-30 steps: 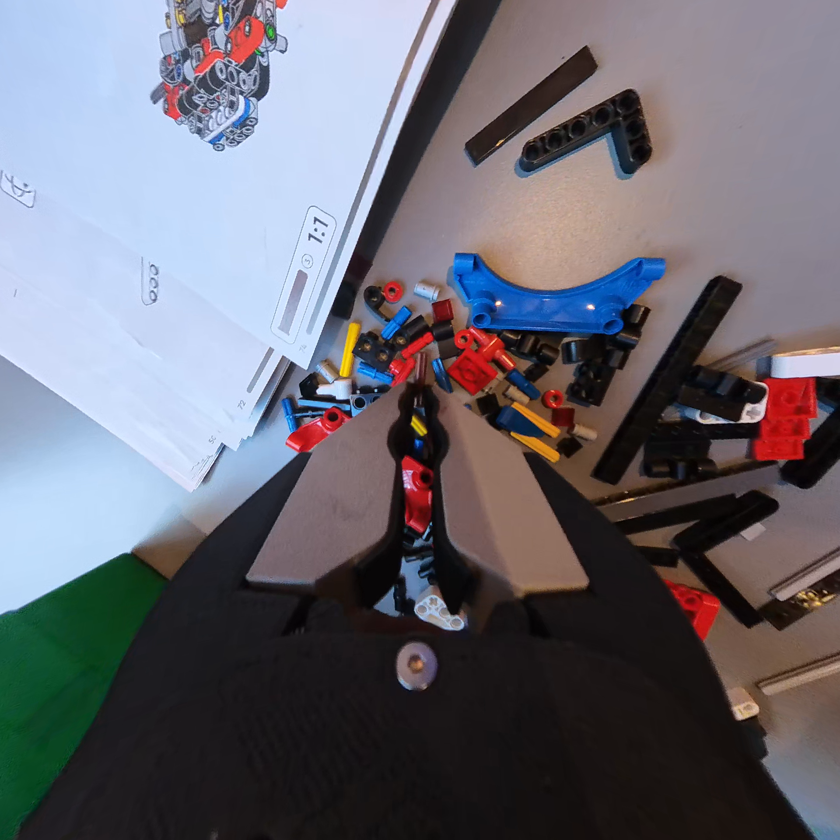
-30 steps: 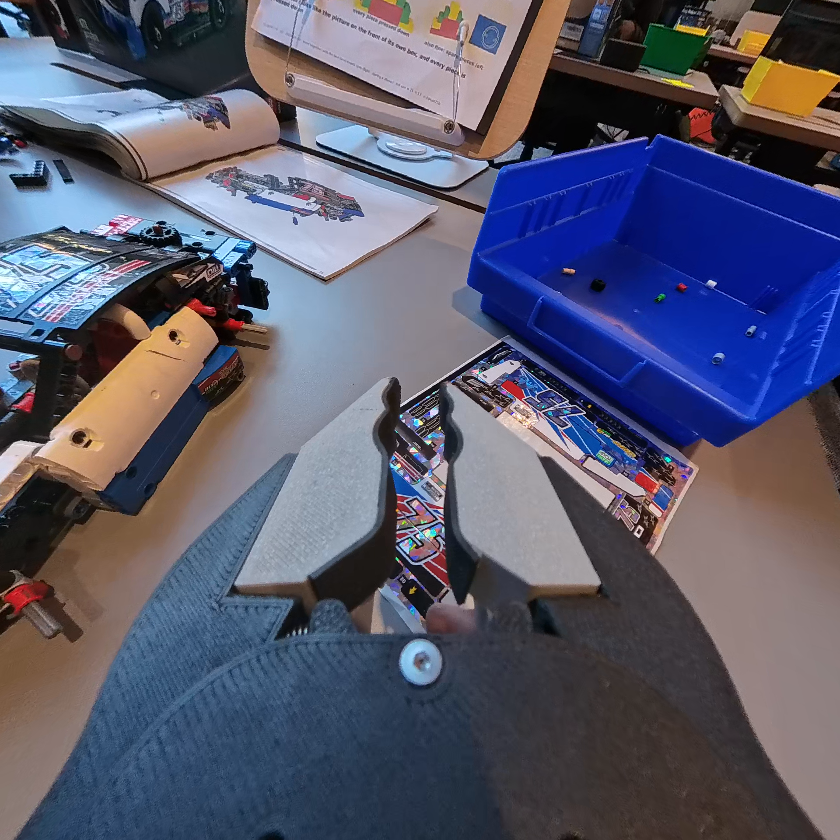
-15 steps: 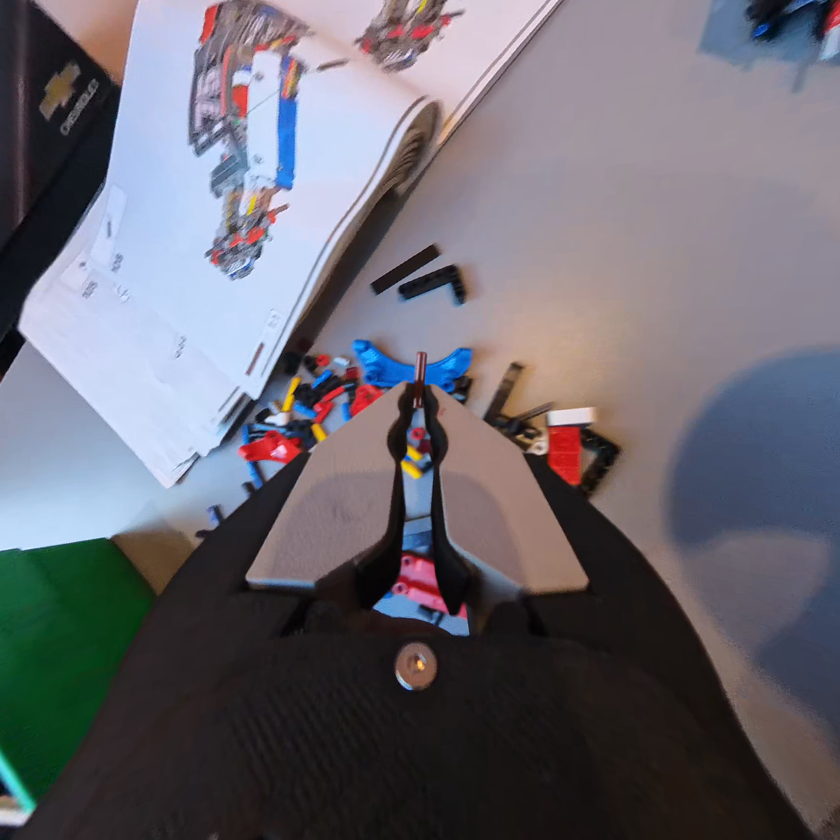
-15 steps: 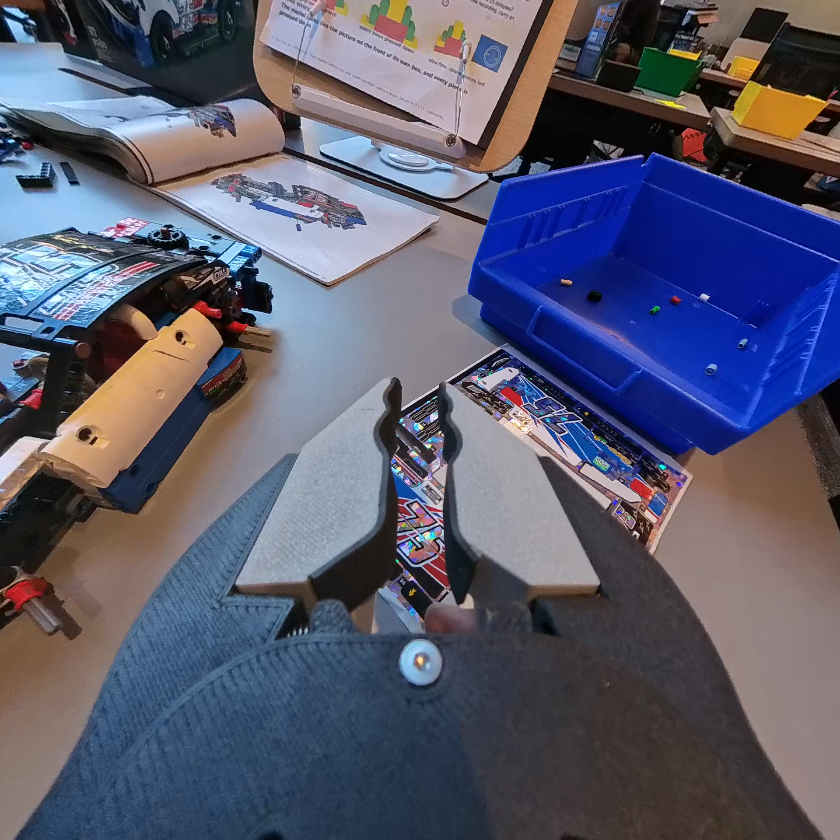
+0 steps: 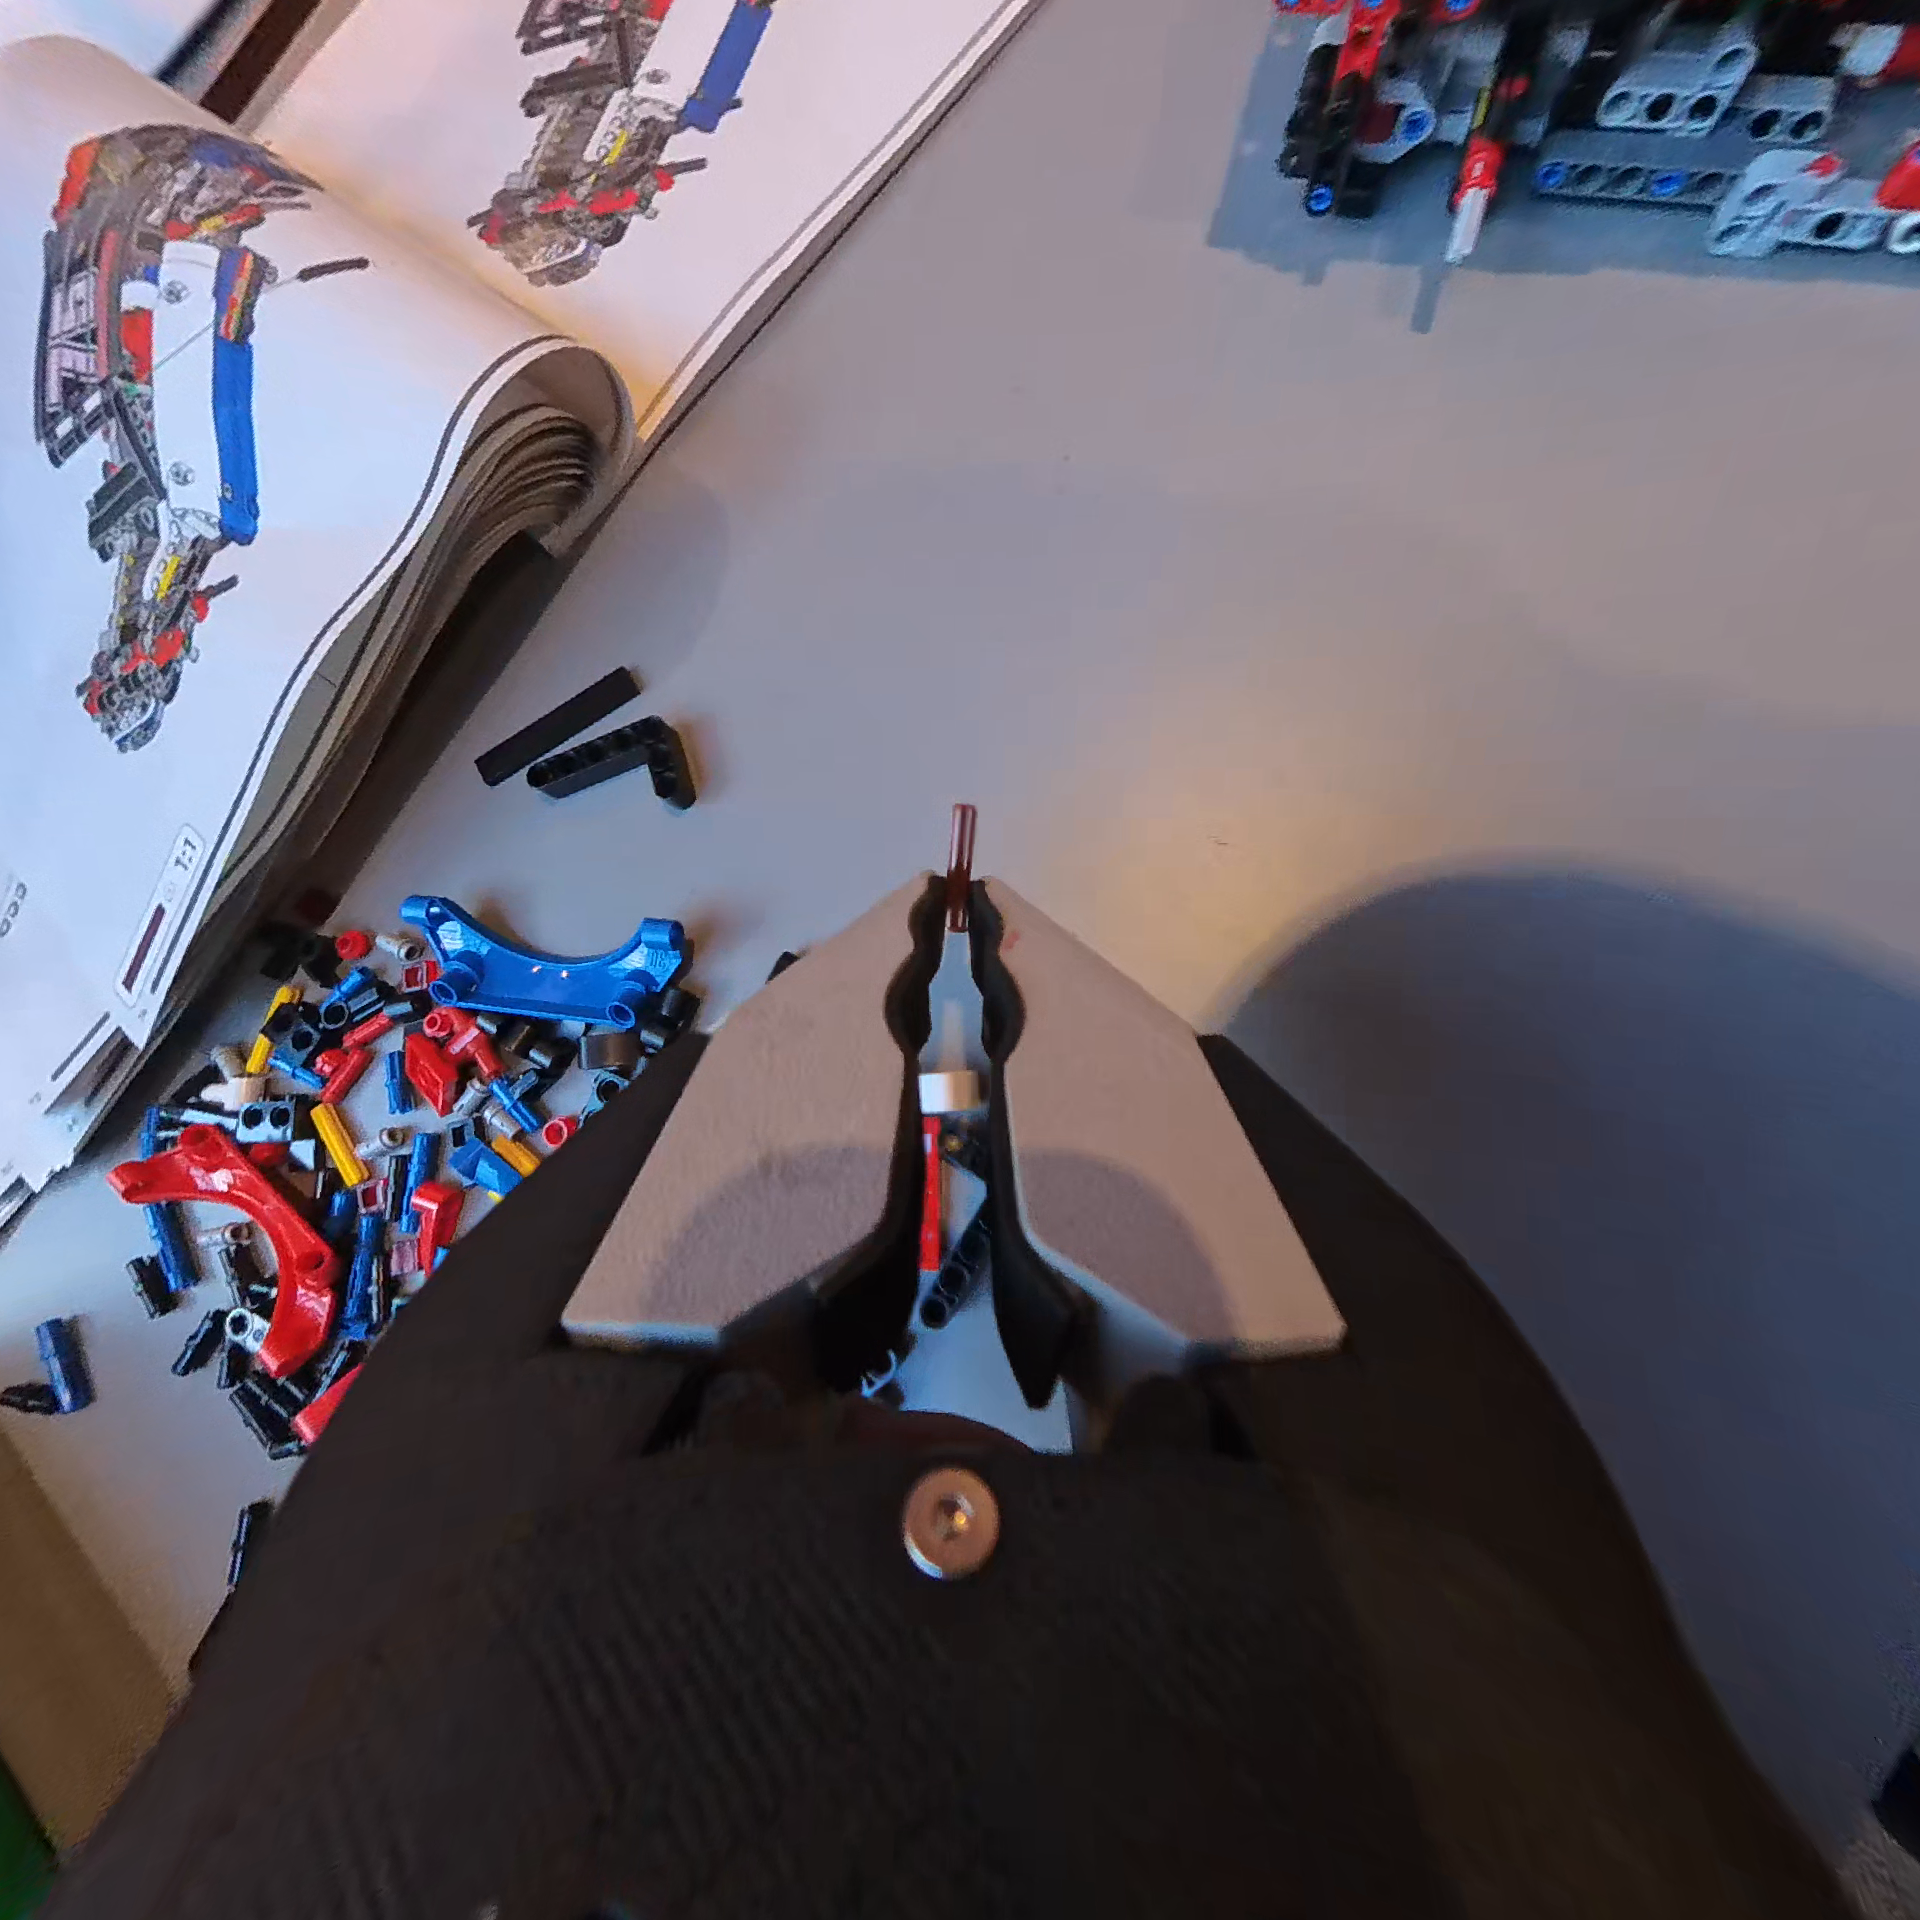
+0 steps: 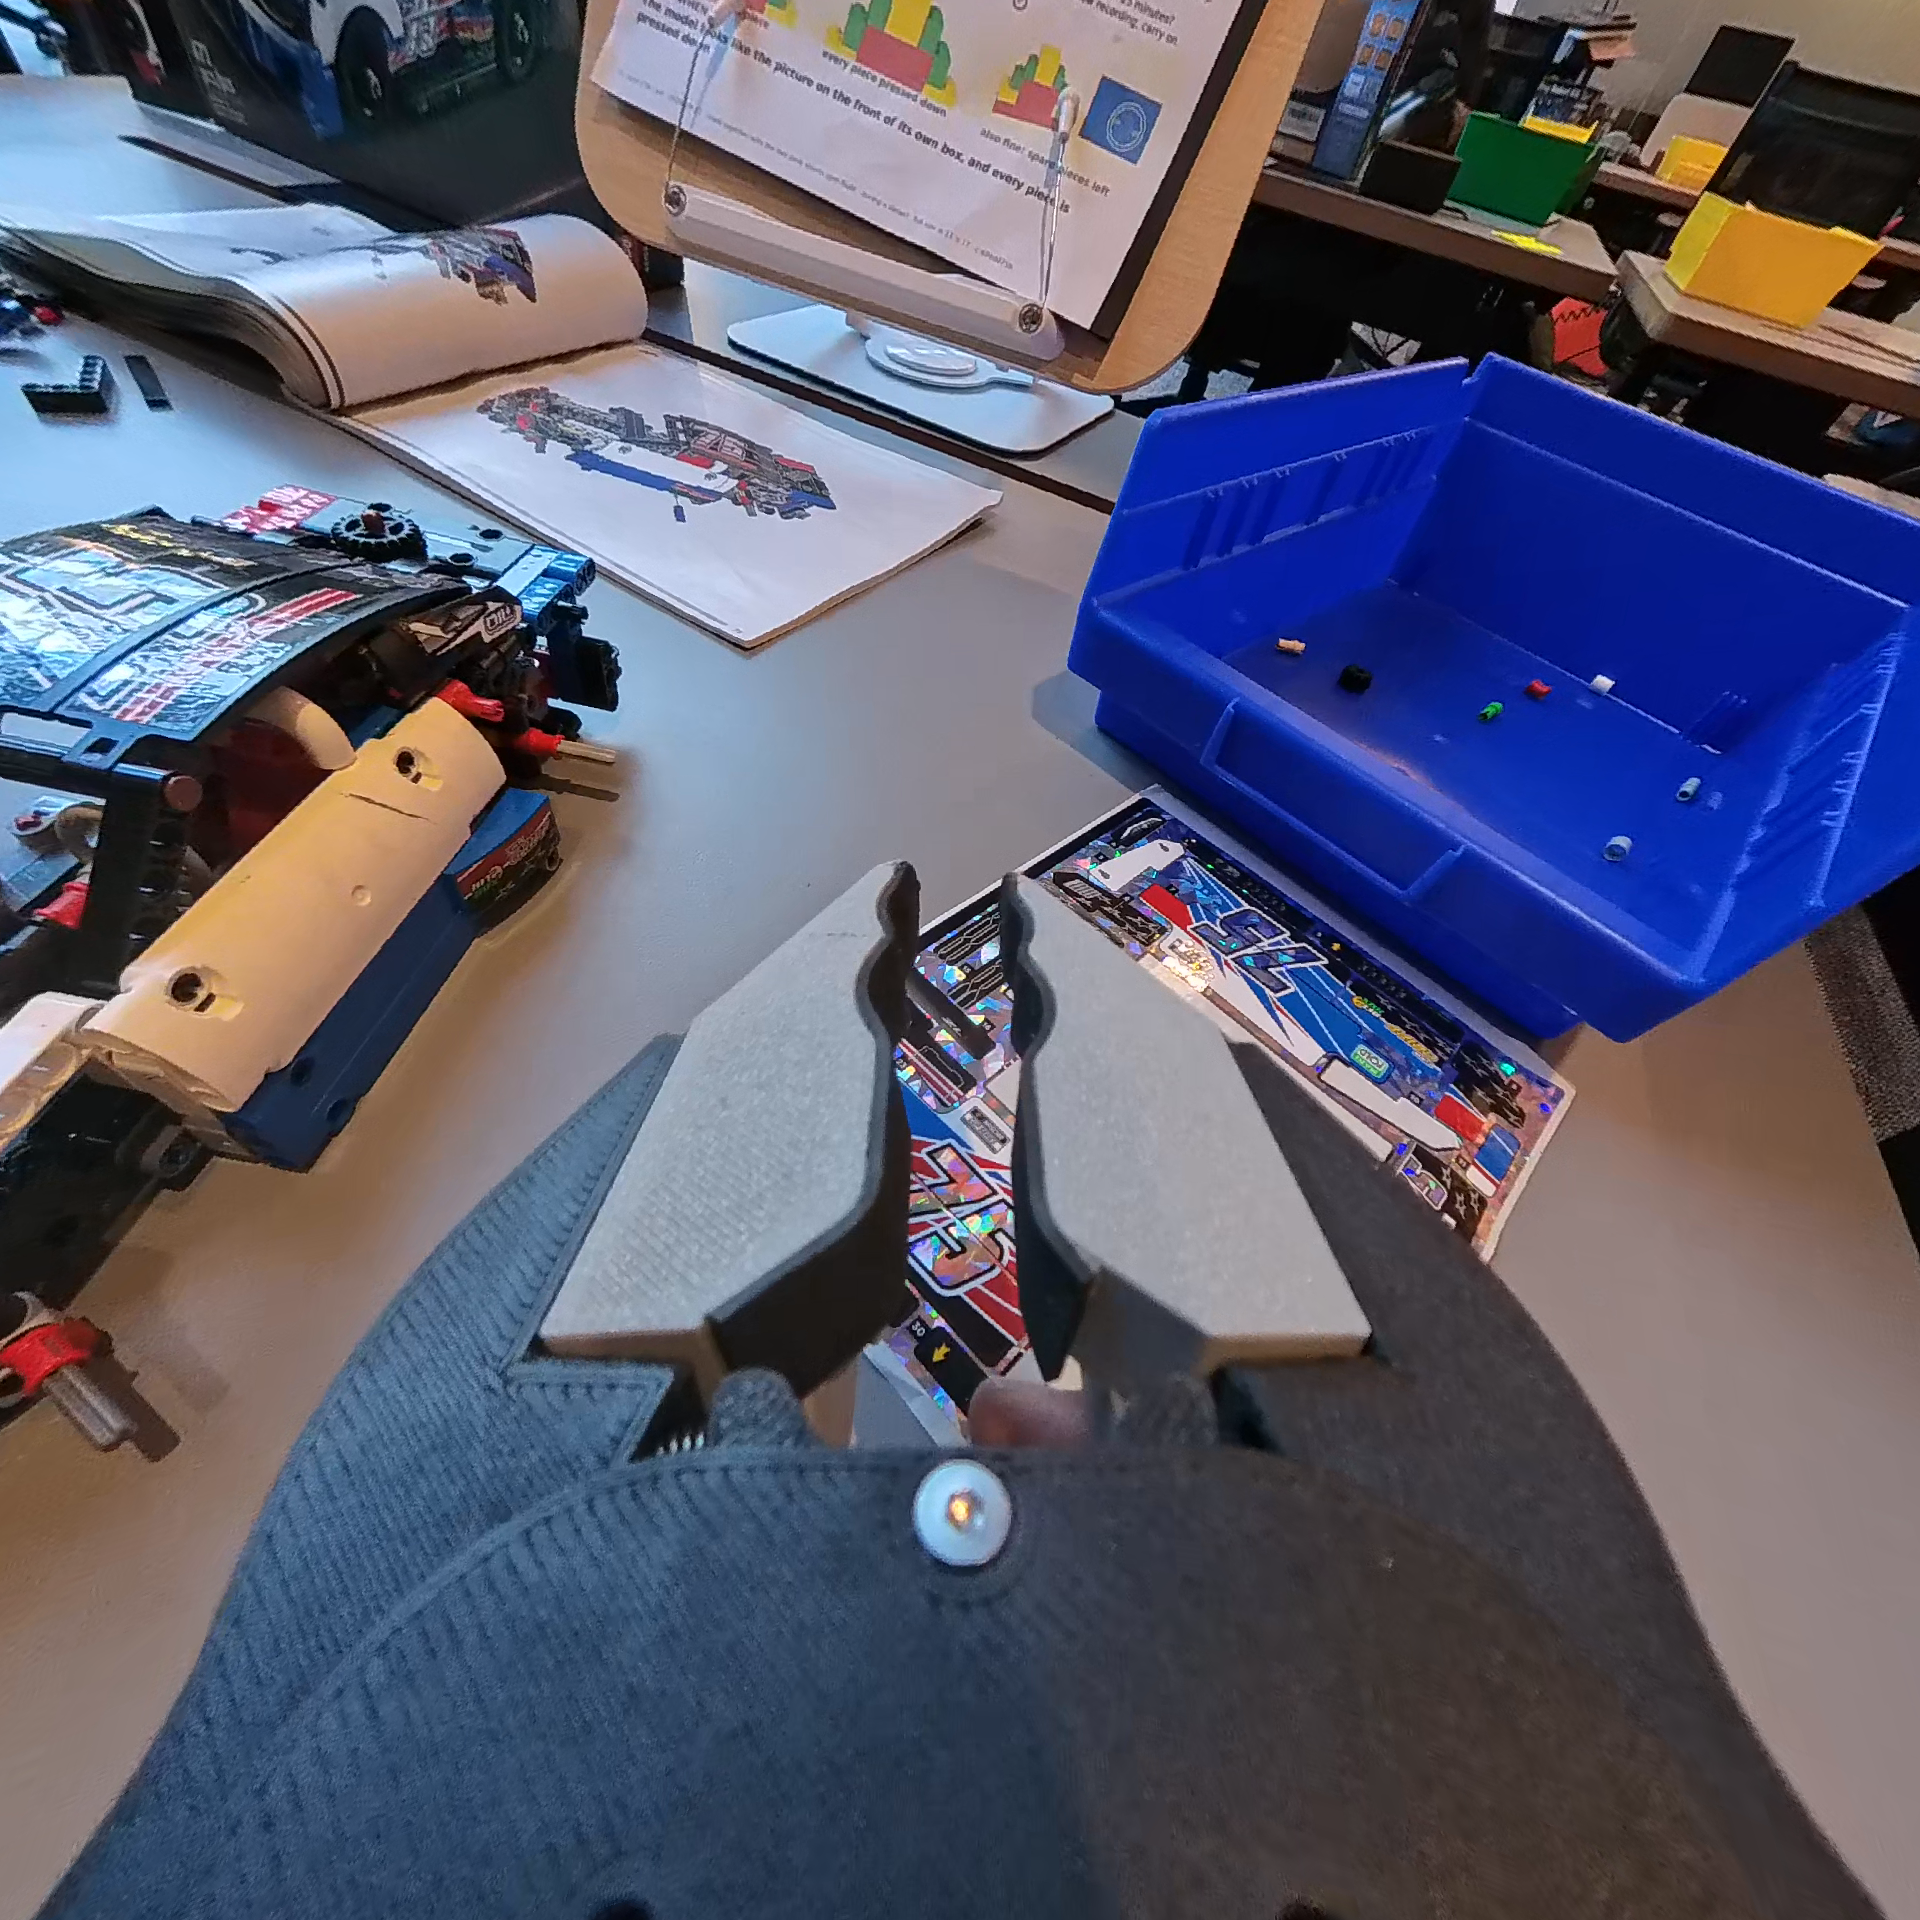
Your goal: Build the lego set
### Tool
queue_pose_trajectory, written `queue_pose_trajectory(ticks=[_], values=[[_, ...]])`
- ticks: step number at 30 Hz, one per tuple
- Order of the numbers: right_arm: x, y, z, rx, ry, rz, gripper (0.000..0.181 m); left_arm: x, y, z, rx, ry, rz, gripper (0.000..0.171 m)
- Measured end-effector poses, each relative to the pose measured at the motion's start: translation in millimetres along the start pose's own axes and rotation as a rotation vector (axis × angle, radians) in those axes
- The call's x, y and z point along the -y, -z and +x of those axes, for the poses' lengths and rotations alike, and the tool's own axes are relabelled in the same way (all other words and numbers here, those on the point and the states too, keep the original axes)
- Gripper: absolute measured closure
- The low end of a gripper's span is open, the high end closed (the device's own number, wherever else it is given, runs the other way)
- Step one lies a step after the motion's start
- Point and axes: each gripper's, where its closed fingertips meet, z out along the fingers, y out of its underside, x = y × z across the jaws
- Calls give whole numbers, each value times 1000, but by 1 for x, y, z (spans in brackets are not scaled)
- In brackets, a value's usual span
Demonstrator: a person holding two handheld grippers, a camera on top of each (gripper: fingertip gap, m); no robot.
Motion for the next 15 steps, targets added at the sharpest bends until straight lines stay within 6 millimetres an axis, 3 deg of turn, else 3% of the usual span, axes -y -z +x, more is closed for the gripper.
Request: queue_pose_trajectory(ticks=[5,11,15], values=[[-1,-1,0,-2,3,-5,168,-10,9,-25,97,14,-30,171],[-1,-1,1,-1,-5,-5,168,-41,35,-88,265,50,-154,171],[0,0,4,-1,-27,3,168,-44,31,-95,274,85,-150,171]])
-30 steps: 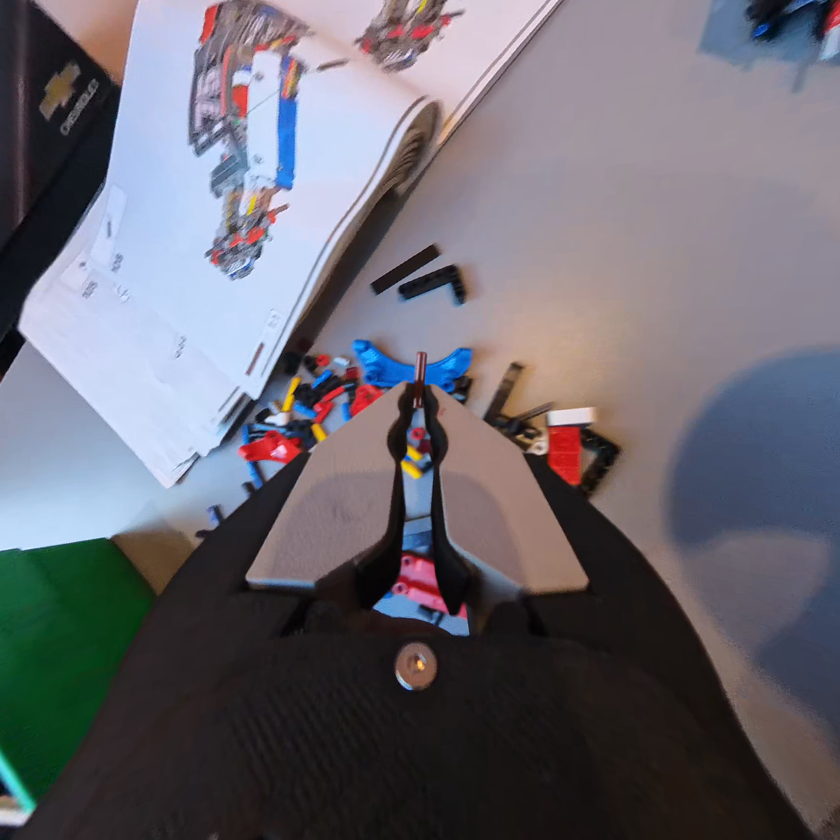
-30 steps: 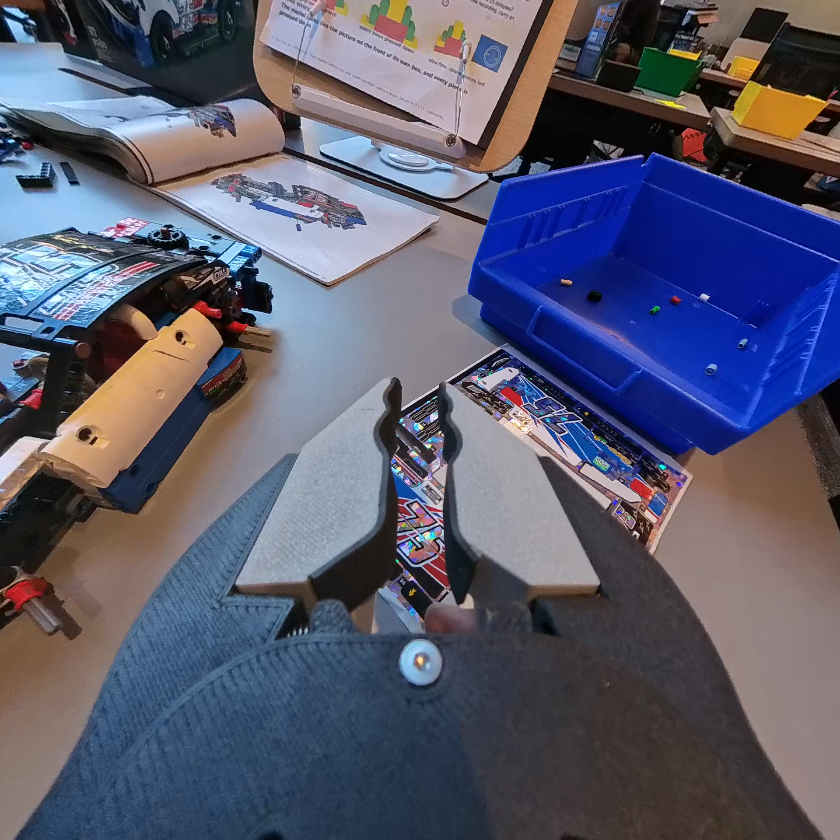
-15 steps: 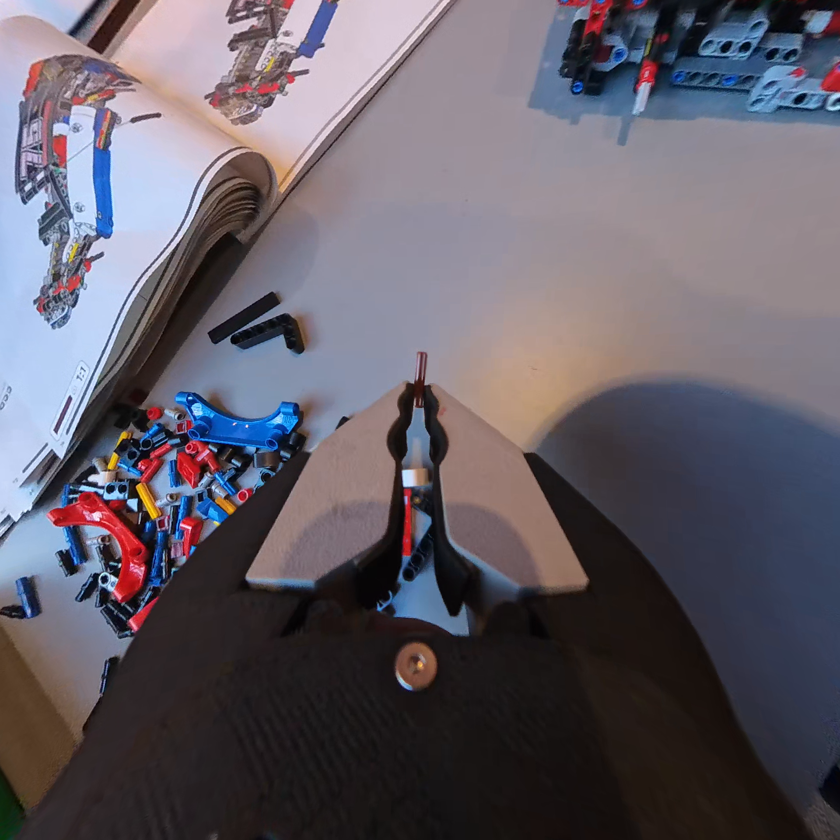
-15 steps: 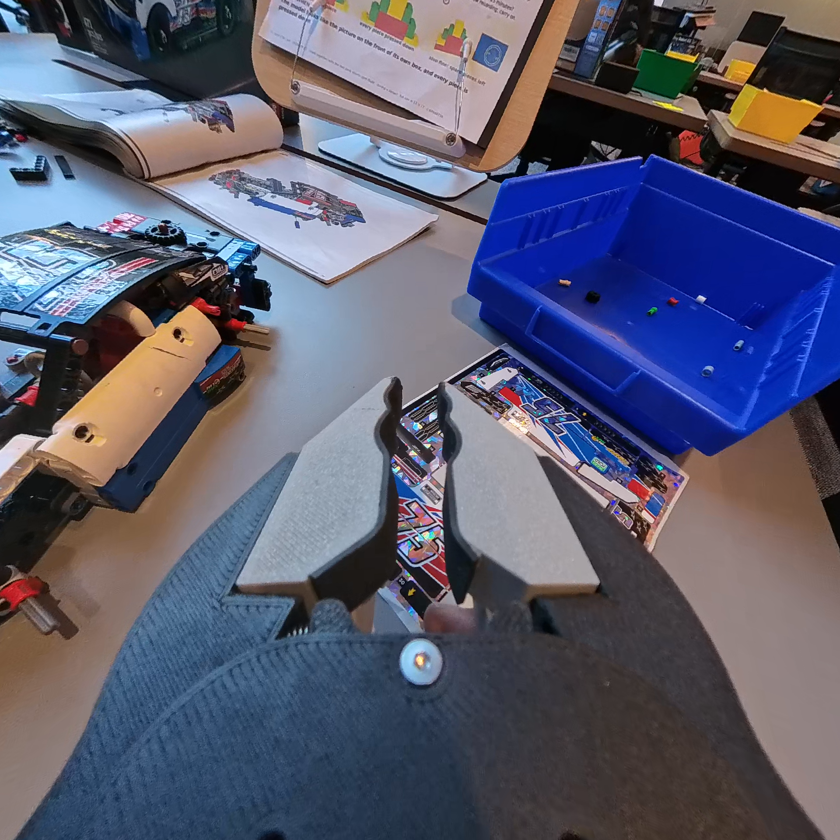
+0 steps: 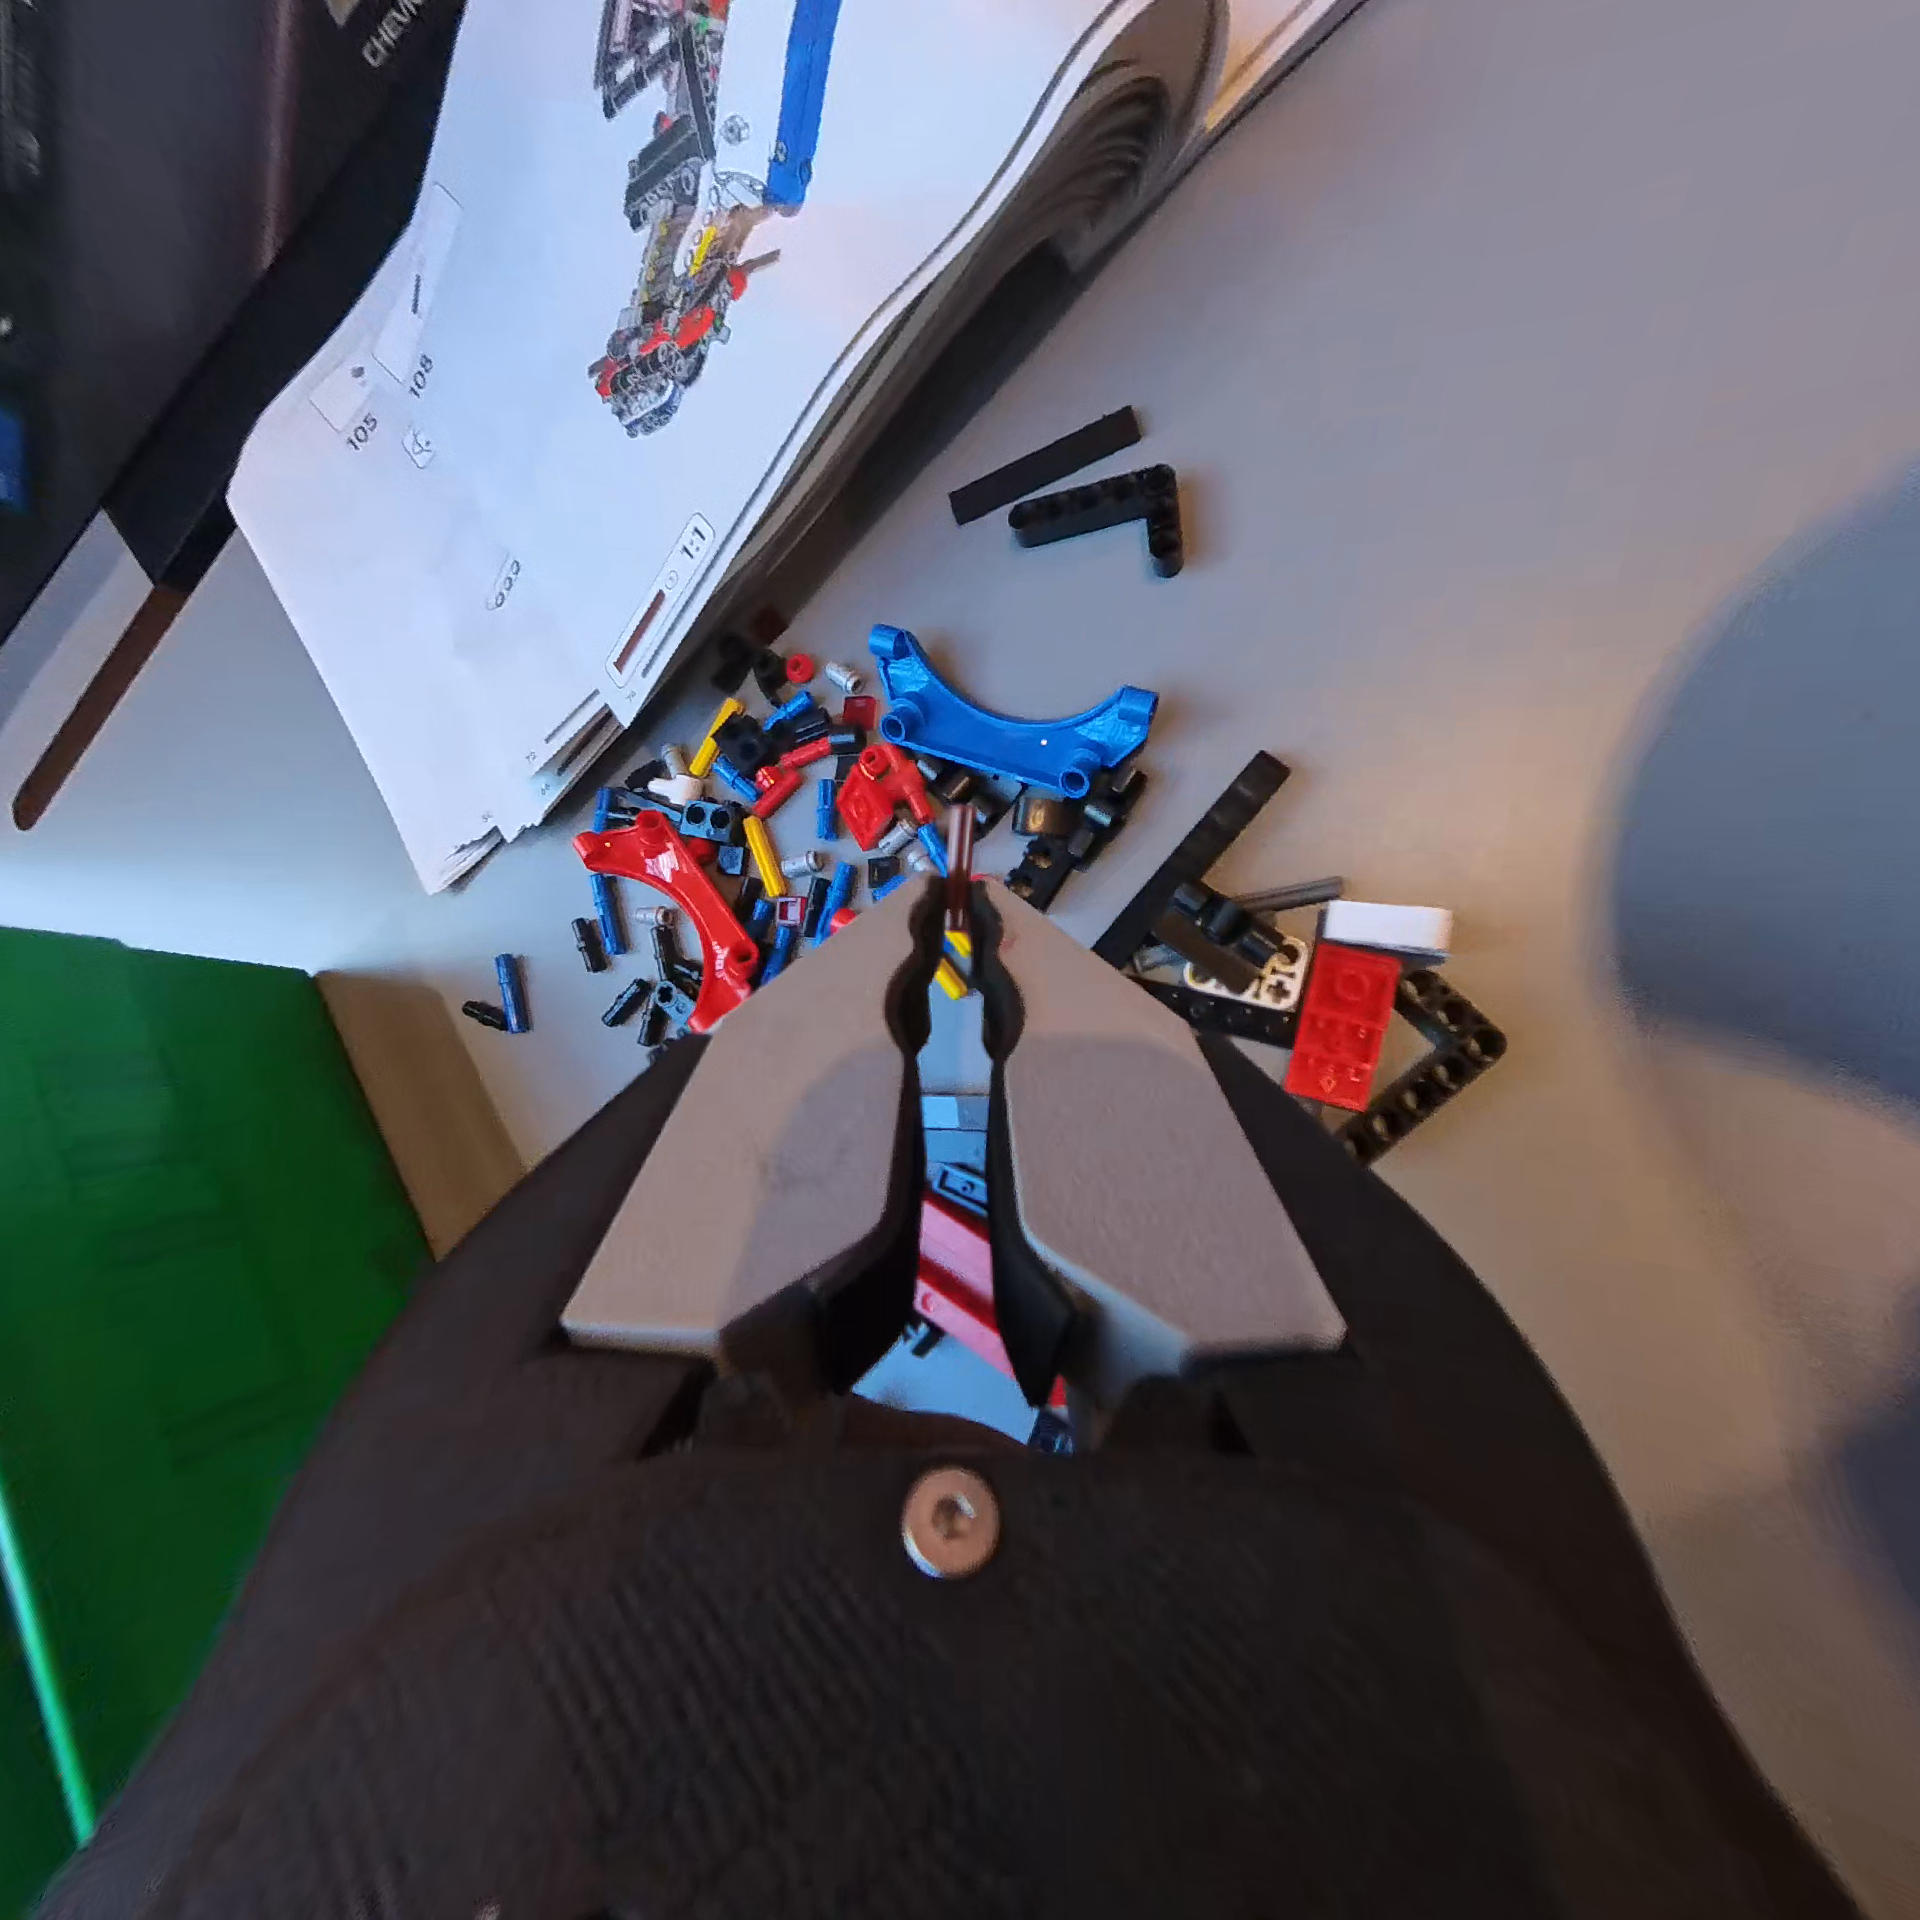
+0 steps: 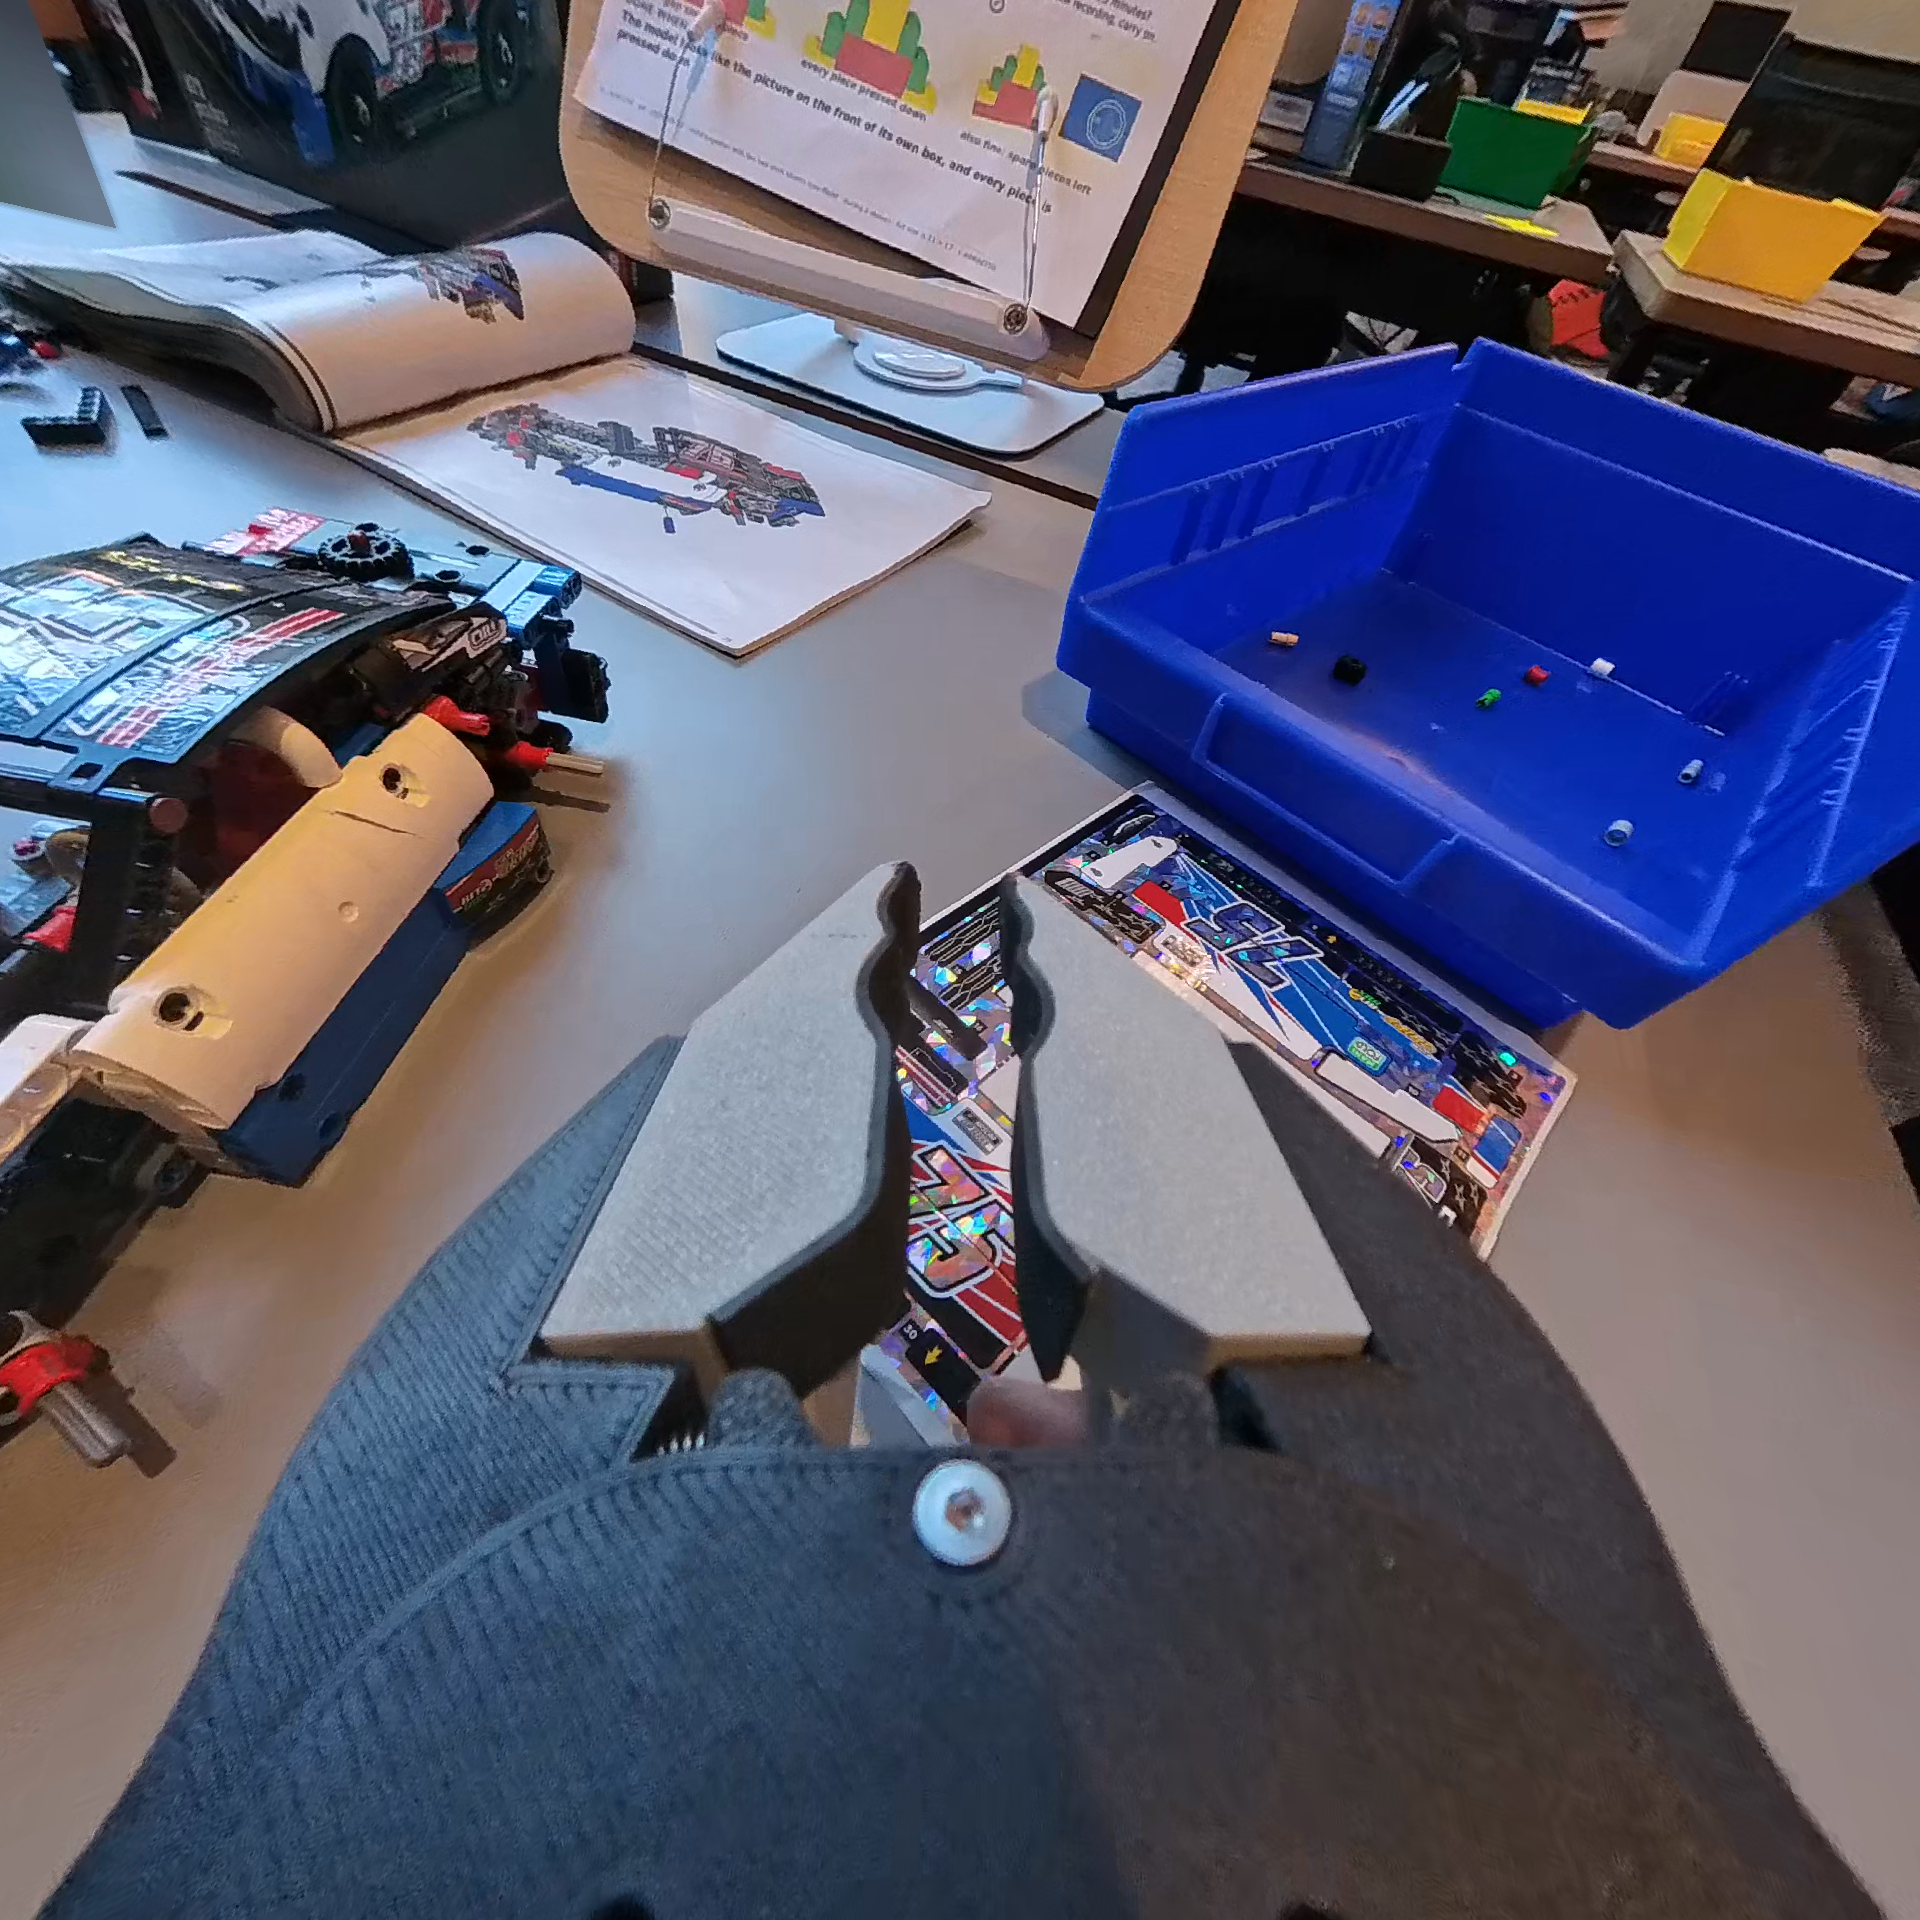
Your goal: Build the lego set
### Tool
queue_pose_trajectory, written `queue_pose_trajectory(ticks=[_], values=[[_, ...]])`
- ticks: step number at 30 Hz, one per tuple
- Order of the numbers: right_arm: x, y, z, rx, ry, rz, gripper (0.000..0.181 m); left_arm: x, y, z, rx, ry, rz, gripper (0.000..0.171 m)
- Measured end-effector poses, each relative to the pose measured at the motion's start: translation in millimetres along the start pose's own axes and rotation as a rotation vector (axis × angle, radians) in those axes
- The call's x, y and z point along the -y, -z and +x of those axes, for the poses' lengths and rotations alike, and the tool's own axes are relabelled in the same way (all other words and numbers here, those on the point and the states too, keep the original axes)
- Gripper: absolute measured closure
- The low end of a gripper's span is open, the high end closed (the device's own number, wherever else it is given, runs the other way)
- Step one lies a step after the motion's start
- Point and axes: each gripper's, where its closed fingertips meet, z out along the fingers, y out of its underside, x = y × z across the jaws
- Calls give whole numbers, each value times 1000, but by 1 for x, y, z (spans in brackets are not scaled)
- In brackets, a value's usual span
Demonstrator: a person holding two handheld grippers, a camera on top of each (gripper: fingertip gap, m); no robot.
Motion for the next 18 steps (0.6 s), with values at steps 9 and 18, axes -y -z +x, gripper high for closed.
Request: queue_pose_trajectory(ticks=[9,18], values=[[1,-1,-1,13,-4,5,169,-22,-16,-10,-24,51,-115,170],[7,2,-2,25,-4,51,169,-25,-10,-11,-41,148,-115,148]])
